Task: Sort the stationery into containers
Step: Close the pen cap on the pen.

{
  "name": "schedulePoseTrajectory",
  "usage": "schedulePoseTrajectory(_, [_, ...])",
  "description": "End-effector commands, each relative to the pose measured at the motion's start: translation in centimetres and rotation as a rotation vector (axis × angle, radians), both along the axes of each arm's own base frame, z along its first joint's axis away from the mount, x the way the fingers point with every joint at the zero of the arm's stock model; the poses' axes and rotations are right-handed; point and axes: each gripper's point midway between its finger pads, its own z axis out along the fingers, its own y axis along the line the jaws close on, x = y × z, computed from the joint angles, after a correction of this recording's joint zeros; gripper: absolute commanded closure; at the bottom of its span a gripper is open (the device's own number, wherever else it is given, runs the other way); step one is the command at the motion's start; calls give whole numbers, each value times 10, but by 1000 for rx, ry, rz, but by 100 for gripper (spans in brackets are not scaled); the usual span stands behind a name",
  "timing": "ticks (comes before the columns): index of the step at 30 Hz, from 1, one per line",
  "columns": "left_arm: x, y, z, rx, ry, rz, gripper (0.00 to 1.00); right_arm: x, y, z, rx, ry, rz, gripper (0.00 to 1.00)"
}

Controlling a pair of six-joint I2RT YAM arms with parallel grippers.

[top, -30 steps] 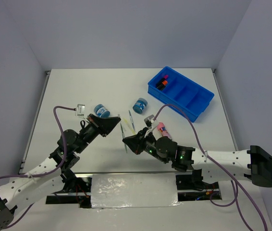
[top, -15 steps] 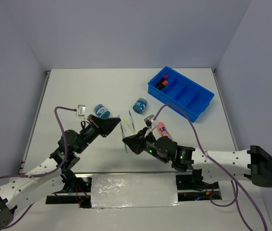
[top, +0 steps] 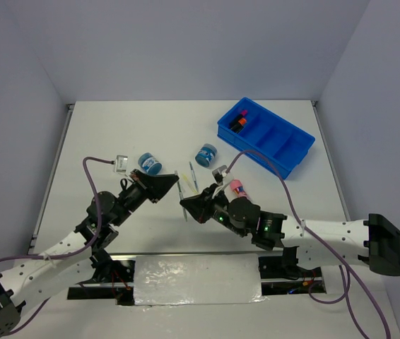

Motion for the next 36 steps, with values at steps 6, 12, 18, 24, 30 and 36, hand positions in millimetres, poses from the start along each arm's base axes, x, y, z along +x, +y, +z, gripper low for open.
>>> schedulePoseTrajectory(6, [-12,-4,21,-34,-112,-55,100,22,3,35,73,13,-52,100])
schedulePoseTrajectory(12, [-15,-6,18,-7,-136,-72,96,30,5,63,104,-65,-68,100])
schedulePoseTrajectory(18, [-16,-13,20,123,-191,-102,77,16,13,90,69,-258,55,100])
schedulePoseTrajectory(24, [-17,-12,25,166,-216,-99,72,12,13,86,71,-270,77,100])
schedulePoseTrajectory(30, [-18,-14,23,180,-220,-113,55,14,10,90,75,-268,58,100])
schedulePoseTrajectory(36, [-19,-12,26,181,-227,-111,91,13,12,89,68,-270,70,100])
